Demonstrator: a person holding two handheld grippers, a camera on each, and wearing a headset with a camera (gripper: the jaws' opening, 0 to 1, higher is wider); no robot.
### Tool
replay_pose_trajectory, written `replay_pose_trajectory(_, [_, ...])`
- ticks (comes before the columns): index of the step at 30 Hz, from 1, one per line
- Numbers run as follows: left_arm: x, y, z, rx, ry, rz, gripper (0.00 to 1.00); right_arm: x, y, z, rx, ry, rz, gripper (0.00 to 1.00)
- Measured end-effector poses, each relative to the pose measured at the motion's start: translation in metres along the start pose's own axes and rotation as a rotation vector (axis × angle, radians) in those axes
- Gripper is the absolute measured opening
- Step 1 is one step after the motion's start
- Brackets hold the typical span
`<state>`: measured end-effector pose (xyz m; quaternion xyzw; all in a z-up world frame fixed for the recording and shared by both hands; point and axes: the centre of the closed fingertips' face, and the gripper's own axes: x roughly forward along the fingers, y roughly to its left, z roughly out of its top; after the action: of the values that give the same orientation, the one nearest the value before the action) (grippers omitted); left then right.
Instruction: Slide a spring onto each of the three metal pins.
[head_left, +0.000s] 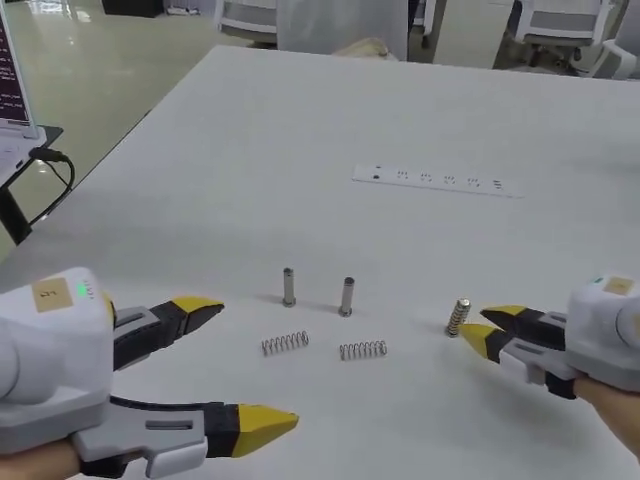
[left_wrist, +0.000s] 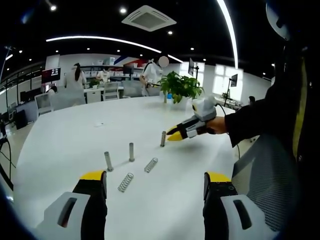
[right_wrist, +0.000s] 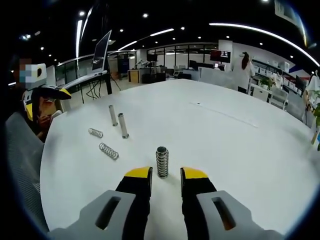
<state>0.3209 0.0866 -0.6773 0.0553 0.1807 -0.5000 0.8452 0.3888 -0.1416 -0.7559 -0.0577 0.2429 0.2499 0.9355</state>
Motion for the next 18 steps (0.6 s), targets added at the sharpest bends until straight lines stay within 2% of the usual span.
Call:
replay_pose_trajectory(4, [0.0,0.0,0.0,0.001,-0.001,-0.004,0.76,-0.006,0.0,0.002,0.0,-0.005,-0.007,0.21])
replay_pose_trajectory(11, [0.003,-0.003,0.0,0.011,0.004,-0.026,0.75,-0.019,0.003,0.016,-0.007,-0.043,-0.02,0.22])
replay_pose_trajectory(18, [0.011,-0.003,-0.003,0.036,0.029,-0.062,0.72,-0.032,0.008,0.027,-0.023,-0.076,-0.03,0.22])
